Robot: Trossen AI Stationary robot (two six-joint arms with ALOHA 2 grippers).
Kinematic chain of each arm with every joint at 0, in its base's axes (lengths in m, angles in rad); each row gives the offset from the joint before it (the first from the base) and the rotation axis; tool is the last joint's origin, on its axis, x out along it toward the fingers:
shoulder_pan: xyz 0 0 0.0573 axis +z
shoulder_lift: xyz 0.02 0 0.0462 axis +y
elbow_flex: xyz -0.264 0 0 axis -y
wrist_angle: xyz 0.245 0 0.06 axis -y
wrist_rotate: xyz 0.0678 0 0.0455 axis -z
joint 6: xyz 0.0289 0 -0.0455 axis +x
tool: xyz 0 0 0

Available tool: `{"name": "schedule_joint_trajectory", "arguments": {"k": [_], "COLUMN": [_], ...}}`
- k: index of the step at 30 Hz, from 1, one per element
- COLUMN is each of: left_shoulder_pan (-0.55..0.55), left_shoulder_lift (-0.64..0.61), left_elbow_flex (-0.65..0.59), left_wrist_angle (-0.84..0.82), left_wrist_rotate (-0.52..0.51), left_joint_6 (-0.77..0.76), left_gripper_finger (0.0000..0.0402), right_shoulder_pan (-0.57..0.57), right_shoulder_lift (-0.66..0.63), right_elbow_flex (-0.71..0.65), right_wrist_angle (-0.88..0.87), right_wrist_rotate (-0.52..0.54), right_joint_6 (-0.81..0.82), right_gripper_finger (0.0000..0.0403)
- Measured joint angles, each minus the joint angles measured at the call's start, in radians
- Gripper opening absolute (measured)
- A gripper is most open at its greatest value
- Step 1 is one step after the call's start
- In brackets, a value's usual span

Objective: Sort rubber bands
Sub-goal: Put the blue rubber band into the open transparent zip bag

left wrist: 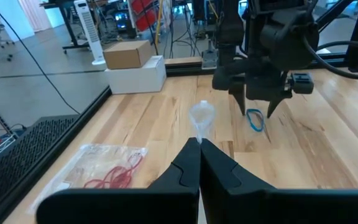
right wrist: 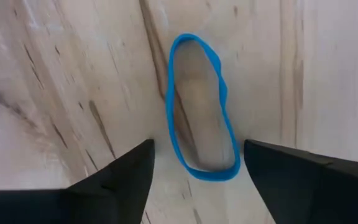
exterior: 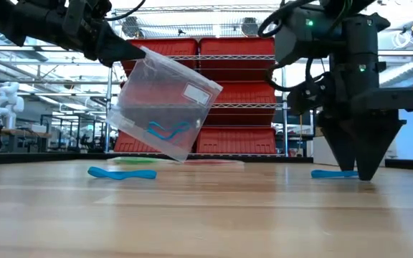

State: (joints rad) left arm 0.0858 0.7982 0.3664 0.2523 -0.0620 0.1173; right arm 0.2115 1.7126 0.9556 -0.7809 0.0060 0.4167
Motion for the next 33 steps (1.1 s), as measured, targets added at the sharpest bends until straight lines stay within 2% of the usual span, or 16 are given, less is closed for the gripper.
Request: {"name": "schedule_joint_trajectory", "arguments": {"k": [3,5,7,11,12,17,21,27,33], "left_shoulder_pan": [0.0,0.0,0.0,0.0,0.0,0.0,0.0,0.0,0.0], "left_shoulder_lift": [0.0,0.0,0.0,0.0,0.0,0.0,0.0,0.0,0.0], "left_elbow_flex": [0.0,0.0,0.0,0.0,0.0,0.0,0.0,0.0,0.0], "left_wrist_angle": [0.0,0.0,0.0,0.0,0.0,0.0,0.0,0.0,-0.005], "left_wrist_rotate": [0.0,0.0,0.0,0.0,0.0,0.0,0.001,0.006,0.03], "left_joint_6": [0.0,0.0,0.0,0.001,0.001,0.001,-0.007,-0.008,-0.032], "left_gripper_finger": [0.0002,0.0002,0.0002,0.0002,0.0002,0.0002,0.0002,0.0002,0.0002], "right_shoulder_pan": [0.0,0.004,0.005,0.015,0.018,0.027,0.027,0.001,-0.061], "right_shoulder_lift": [-0.002,-0.002,-0.002,-0.002,-0.002,0.003,0.003,0.025,0.16], "right_elbow_flex": [-0.007,-0.008,-0.009,-0.01,-0.009,0.064,0.2,0.487,0.808], "right_wrist_angle": [0.005,0.012,0.021,0.03,0.027,-0.037,-0.148,-0.336,-0.531], "right_wrist_rotate": [0.008,0.014,0.016,0.036,0.044,0.06,0.15,0.313,0.461], "right_joint_6": [0.012,0.016,0.015,-0.01,-0.015,-0.037,-0.071,-0.189,-0.39], "right_gripper_finger": [0.0227,0.0198,0.0153,0.0037,0.0019,0.0012,0.0003,0.0001,0.0001]}}
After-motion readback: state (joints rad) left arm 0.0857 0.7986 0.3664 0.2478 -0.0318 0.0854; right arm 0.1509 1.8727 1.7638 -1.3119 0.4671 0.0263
